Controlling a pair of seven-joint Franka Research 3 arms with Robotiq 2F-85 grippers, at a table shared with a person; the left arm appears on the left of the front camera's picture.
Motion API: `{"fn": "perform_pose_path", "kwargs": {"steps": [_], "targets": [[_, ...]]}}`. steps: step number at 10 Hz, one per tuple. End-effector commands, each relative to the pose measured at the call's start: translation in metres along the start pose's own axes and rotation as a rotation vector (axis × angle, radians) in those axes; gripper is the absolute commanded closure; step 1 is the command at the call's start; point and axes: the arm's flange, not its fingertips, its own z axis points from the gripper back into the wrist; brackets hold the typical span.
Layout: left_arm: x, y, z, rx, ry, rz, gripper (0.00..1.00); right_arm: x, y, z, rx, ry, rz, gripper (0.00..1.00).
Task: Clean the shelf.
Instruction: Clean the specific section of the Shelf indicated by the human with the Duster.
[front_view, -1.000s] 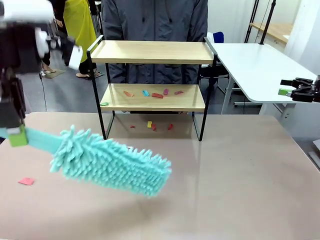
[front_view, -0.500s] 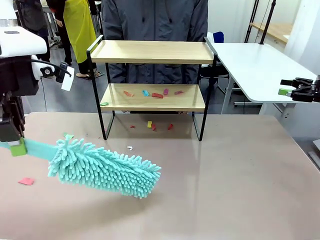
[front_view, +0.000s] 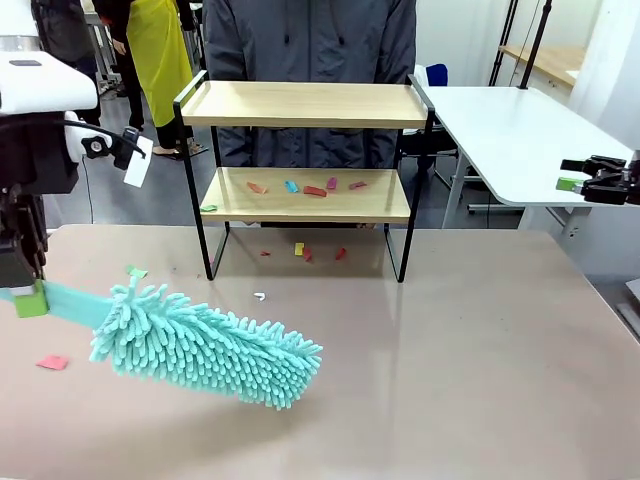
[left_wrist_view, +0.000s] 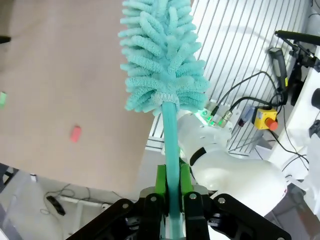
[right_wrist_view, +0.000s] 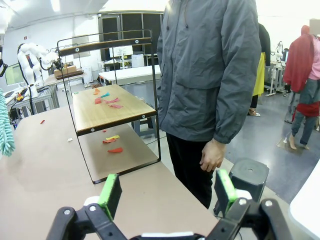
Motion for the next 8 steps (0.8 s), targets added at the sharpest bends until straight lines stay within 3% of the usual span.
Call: {"fn": "perform_pose_path", "kwargs": {"steps": [1, 8], "targets": [[0.0, -0.0005, 0.0052, 0.001, 0.006, 0.013, 0.87, 0.0062, 0.0005, -0.0017, -0.01, 0.004, -0.012, 0.0], [0.0, -0.0005, 0.0052, 0.001, 0.006, 0.013, 0.87, 0.0062, 0.0005, -0.0017, -0.01, 0.004, -0.012, 0.0]]}}
